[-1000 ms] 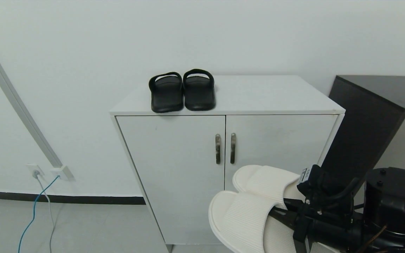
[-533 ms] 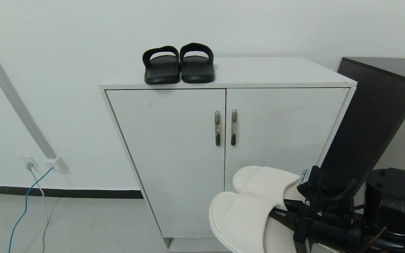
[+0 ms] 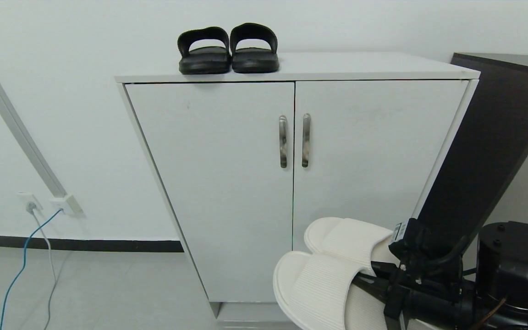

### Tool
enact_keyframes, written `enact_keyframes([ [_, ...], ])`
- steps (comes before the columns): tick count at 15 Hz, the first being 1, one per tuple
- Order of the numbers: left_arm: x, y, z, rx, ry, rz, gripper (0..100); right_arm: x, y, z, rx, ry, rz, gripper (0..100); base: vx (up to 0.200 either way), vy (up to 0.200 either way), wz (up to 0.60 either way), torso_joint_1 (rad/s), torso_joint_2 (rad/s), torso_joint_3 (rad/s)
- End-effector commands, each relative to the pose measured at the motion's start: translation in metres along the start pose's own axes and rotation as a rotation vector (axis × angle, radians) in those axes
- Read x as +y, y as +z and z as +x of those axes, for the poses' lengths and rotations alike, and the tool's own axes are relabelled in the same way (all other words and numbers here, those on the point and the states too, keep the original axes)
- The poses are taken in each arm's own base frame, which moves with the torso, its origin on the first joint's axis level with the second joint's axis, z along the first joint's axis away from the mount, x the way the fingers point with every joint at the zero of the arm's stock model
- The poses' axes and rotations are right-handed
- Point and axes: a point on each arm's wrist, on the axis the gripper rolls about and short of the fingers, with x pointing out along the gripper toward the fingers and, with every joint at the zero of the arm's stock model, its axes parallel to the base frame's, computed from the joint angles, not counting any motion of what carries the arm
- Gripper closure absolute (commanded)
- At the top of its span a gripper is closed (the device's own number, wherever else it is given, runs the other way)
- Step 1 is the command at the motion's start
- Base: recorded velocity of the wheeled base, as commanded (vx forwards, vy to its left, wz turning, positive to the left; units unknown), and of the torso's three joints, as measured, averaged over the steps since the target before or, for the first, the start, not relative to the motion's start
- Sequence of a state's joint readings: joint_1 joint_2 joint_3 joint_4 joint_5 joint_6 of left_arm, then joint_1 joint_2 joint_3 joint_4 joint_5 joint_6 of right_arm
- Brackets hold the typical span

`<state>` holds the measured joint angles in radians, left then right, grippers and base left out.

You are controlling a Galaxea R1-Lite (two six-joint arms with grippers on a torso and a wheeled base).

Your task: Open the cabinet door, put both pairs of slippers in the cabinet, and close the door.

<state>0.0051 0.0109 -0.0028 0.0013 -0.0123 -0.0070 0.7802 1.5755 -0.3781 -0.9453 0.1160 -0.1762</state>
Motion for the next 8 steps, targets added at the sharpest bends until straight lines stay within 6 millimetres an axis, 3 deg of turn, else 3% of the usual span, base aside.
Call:
enact_keyframes([
  [1,0.0,0.001,0.002,0.029,0.003,-0.003,0,0.0,-0.001,0.001,0.004,0.002,0.0,100,0.0,0.0,0.0,0.0,0.0,0.0],
  [3,0.0,0.002,0.003,0.033,0.015,-0.006,0,0.0,0.0,0.0,0.001,0.001,0.0,100,0.0,0.0,0.0,0.0,0.0,0.0],
  [4,0.0,0.017,0.001,-0.004,0.024,-0.024,0,0.0,0.0,0.001,0.001,0.001,-0.002,100,0.0,0.0,0.0,0.0,0.0,0.0],
  [5,0.0,0.05,-0.002,-0.059,0.005,-0.106,0,0.0,-0.001,0.001,0.002,0.002,-0.002,100,0.0,0.0,0.0,0.0,0.0,0.0],
  [6,0.0,0.069,0.002,-0.045,-0.019,-0.137,0,0.0,-0.001,0.001,0.003,0.003,-0.001,100,0.0,0.0,0.0,0.0,0.0,0.0],
  [8,-0.003,0.086,0.019,0.038,-0.153,-0.128,0,0.0,-0.001,0.0,0.004,0.0,-0.003,100,0.0,0.0,0.0,0.0,0.0,0.0],
])
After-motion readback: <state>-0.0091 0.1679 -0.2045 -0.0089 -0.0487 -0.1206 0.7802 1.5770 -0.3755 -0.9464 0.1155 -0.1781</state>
